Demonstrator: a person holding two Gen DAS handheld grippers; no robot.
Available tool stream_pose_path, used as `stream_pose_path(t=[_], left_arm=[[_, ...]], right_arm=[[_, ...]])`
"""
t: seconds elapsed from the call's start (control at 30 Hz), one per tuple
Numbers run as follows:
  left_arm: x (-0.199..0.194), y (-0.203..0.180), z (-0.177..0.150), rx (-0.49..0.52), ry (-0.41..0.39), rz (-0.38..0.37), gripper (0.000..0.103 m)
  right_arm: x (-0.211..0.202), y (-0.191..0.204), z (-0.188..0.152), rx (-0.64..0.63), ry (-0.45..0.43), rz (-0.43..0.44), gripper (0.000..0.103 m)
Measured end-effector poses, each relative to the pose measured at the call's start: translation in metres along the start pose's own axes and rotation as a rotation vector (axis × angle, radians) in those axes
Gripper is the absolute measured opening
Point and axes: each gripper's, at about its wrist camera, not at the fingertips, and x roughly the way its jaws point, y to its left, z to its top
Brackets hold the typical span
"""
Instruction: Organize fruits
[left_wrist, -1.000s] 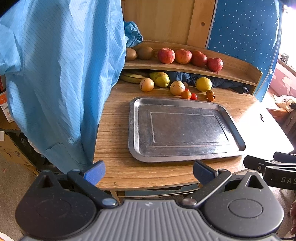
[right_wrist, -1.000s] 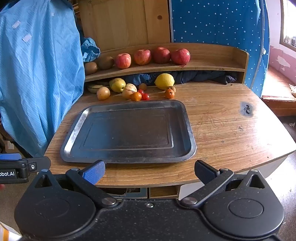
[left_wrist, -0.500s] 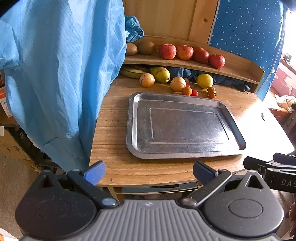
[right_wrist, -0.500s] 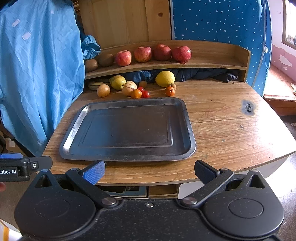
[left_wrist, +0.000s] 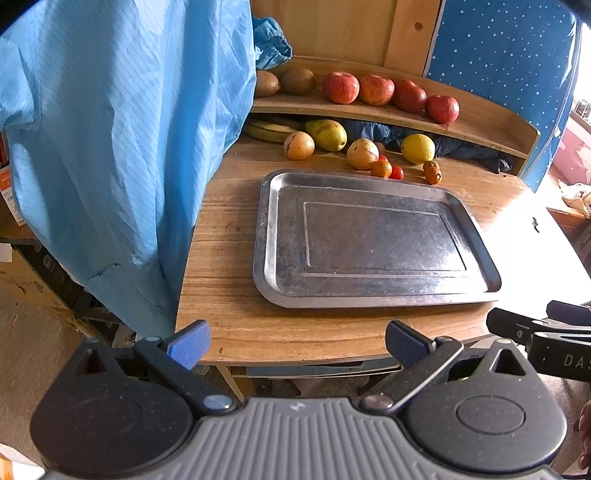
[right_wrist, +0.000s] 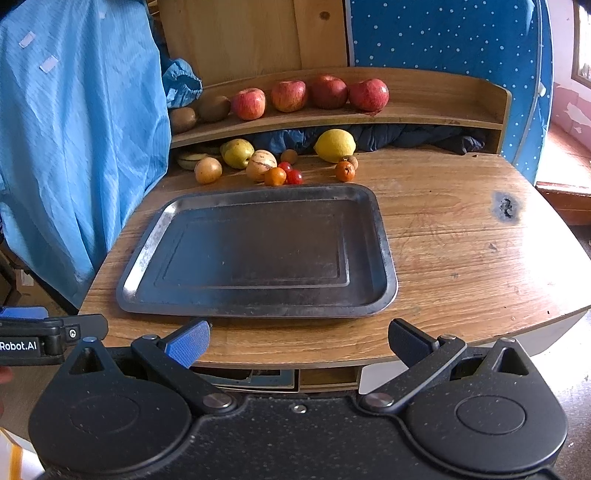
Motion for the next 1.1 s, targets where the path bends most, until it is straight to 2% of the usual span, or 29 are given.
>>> stream_pose_path(t=[0.83,1.1], left_arm=[[0.028,-0.025,0.002,-0.035,0.131,0.082,0.103],[0.041,-0.024,0.015,-0.175,0.143,0.075,0.103]], right_arm=[[0.033,-0.030,0.013,-0.035,0.088,0.073,0.103],[0.045,-0.040,0.029,-0.110,0.079,0.137,0.103]])
